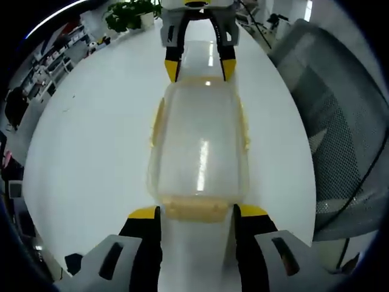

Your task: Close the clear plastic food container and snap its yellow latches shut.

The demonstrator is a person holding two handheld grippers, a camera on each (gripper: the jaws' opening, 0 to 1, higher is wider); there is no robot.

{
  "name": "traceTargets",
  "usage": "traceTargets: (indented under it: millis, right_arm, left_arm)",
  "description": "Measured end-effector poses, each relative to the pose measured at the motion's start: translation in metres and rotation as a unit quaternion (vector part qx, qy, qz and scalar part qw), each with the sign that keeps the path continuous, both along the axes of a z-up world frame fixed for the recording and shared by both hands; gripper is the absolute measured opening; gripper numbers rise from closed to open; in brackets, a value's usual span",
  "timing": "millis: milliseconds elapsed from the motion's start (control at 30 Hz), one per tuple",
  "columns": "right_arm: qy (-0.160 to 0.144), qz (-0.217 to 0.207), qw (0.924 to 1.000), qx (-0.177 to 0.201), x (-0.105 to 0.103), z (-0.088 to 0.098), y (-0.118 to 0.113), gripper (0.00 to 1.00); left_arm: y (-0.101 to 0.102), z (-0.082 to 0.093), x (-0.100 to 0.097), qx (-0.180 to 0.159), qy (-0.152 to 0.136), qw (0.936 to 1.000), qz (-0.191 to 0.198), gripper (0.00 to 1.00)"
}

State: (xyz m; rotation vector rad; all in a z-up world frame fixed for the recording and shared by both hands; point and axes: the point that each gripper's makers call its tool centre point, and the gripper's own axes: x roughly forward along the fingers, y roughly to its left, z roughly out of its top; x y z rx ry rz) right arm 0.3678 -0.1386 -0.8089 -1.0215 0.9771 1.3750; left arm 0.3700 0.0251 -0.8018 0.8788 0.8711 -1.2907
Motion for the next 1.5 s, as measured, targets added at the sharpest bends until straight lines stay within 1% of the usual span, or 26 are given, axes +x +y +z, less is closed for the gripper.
traceTargets:
  millis: [67, 100, 133, 167, 267, 400, 567, 600, 633, 767, 900, 1133, 1233, 1333, 1400, 1500]
  right_arm:
    - [0.000, -0.002, 1.0000, -0.003, 0.0008, 0.0009, -0.0002, 0.44]
    - [-0.001, -0.002, 1.0000, -0.003, 0.0014, 0.0014, -0.0002, 0.40]
    - [-0.001, 0.001, 1.0000, -0.005, 0.0017, 0.0013, -0.0005, 0.38]
    - [-0.001, 0.007, 1.0000, -0.006, 0.0014, 0.0005, 0.0006, 0.38]
    - [-0.001, 0.003, 0.9999, -0.015, 0.0019, -0.0004, 0.0008, 0.37]
    - [-0.001, 0.002, 0.9999, -0.012, 0.0014, 0.0000, 0.0002, 0.36]
    - [-0.002, 0.004, 0.9999, -0.011, 0.0007, 0.0005, 0.0004, 0.37]
    - [-0.001, 0.006, 0.9999, -0.012, 0.0012, 0.0003, 0.0008, 0.37]
    - [-0.001, 0.010, 0.9998, -0.015, 0.0013, 0.0001, 0.0011, 0.37]
    - [-0.001, 0.009, 0.9995, -0.031, 0.0015, -0.0001, 0.0023, 0.37]
    - [-0.001, 0.011, 0.9994, -0.034, 0.0014, 0.0007, 0.0007, 0.36]
    - [-0.001, 0.003, 0.9998, -0.021, 0.0017, 0.0012, 0.0004, 0.34]
    - [-0.001, 0.005, 0.9998, -0.017, 0.0018, 0.0012, 0.0001, 0.34]
    - [-0.002, 0.009, 0.9999, -0.014, 0.0015, 0.0019, -0.0001, 0.34]
    - [-0.003, 0.019, 0.9997, -0.018, 0.0009, 0.0030, -0.0001, 0.34]
    - [-0.005, 0.017, 0.9997, -0.014, 0.0011, 0.0080, -0.0002, 0.34]
  left_arm:
    - [0.0002, -0.0001, -0.0004, 0.001, 0.001, 1.0000, -0.001, 0.42]
    - [0.0005, 0.0003, -0.0007, 0.002, 0.003, 1.0000, 0.000, 0.41]
    - [0.0007, 0.0004, 0.0003, 0.001, 0.003, 1.0000, 0.002, 0.38]
    - [0.0011, 0.0004, 0.0008, 0.000, 0.004, 1.0000, 0.005, 0.38]
    - [0.0015, 0.0014, 0.0007, 0.003, 0.007, 1.0000, 0.004, 0.37]
    - [0.0021, 0.0005, 0.0010, 0.005, 0.010, 0.9998, 0.015, 0.37]
    - [0.0016, -0.0011, 0.0008, 0.009, 0.017, 0.9998, -0.001, 0.38]
    - [0.0003, -0.0011, 0.0001, 0.010, 0.015, 0.9997, -0.017, 0.38]
    - [-0.0001, -0.0011, -0.0007, 0.011, 0.016, 0.9996, -0.020, 0.38]
    - [-0.0003, -0.0012, -0.0011, 0.015, 0.018, 0.9996, -0.014, 0.39]
    - [-0.0002, -0.0008, -0.0014, 0.018, 0.018, 0.9996, -0.011, 0.38]
    - [-0.0008, -0.0014, -0.0015, 0.026, 0.019, 0.9995, -0.001, 0.36]
    - [-0.0005, -0.0006, -0.0015, 0.024, 0.020, 0.9995, 0.007, 0.35]
    - [-0.0013, 0.0008, -0.0023, 0.028, 0.011, 0.9995, 0.009, 0.35]
    - [-0.0015, 0.0006, -0.0052, 0.030, 0.018, 0.9993, 0.012, 0.35]
    - [-0.0003, 0.0073, -0.0042, 0.030, 0.014, 0.9994, 0.012, 0.35]
